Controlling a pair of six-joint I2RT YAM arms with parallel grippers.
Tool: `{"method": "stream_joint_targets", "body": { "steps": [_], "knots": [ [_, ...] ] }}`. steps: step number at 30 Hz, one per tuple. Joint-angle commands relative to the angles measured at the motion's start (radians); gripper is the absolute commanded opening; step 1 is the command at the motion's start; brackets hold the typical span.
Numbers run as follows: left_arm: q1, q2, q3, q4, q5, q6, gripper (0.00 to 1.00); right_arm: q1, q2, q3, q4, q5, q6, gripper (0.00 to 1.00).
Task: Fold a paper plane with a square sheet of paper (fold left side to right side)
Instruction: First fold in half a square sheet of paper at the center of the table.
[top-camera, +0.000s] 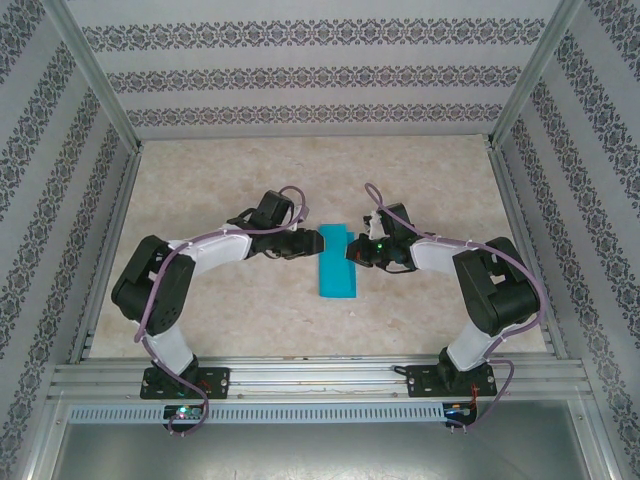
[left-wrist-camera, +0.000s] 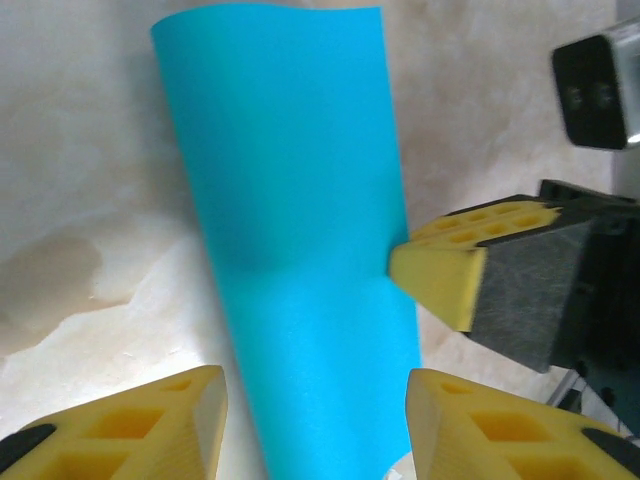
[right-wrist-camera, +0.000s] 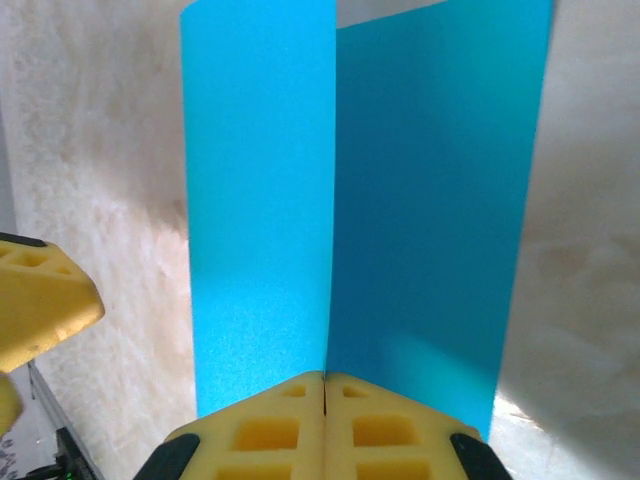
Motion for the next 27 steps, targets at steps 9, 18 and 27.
{"method": "stream_joint_targets", "body": {
  "steps": [9, 18, 27],
  "knots": [
    [-0.044, 0.141, 0.085, -0.032, 0.010, -0.006, 0.53, 0.022, -0.001, 0.032, -0.092, 0.083, -0.034, 0.00],
    [-0.062, 0.200, 0.117, -0.052, -0.002, -0.020, 0.49, 0.025, 0.004, 0.029, -0.106, 0.105, -0.038, 0.00],
    [-0.080, 0.244, 0.137, -0.096, -0.040, -0.025, 0.41, 0.025, -0.005, 0.029, -0.108, 0.112, -0.040, 0.06]
  ]
}}
